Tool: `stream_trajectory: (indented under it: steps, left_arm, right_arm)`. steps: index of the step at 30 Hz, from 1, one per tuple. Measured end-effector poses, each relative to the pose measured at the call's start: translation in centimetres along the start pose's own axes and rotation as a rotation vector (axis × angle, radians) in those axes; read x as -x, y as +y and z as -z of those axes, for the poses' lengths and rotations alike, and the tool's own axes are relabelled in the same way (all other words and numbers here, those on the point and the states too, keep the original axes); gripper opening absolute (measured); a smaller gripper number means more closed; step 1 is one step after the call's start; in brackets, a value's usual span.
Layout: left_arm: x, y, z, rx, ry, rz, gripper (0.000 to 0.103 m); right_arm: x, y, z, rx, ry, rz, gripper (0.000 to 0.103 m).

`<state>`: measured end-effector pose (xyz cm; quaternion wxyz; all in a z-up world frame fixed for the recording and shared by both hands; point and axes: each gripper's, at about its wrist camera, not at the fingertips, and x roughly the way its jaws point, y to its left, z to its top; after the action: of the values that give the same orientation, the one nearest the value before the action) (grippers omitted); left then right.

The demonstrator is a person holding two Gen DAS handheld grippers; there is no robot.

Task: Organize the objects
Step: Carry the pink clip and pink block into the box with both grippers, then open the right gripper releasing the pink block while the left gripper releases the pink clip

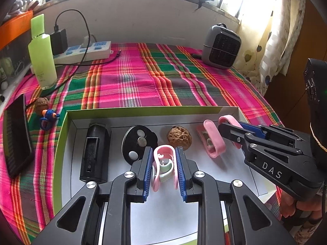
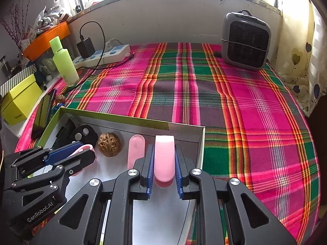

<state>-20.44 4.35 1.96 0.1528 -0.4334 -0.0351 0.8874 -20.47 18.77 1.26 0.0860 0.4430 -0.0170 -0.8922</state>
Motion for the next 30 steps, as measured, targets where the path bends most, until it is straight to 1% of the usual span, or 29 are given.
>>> stream_trajectory:
  steps: [12,22,30]
  left_arm:
    - [-0.52,-0.23,-0.34,-0.015,0.003,-0.004,0.021]
    - [-1.04,0.0,0.0,-0.008,0.023,-0.01,0.021]
    - [-1.05,0.13,0.03,-0.004,0.022,-0.008,0.021]
  right_arm:
    - [-0.54,0.19,-0.1,0.0,0.002,-0.002,0.019]
    - [-0.94,0.3,-0.09,0.002,0.009,-0.012,0.019]
    - [-1.08,0.31,-0.12,0.002,0.007,-0.01,0.019]
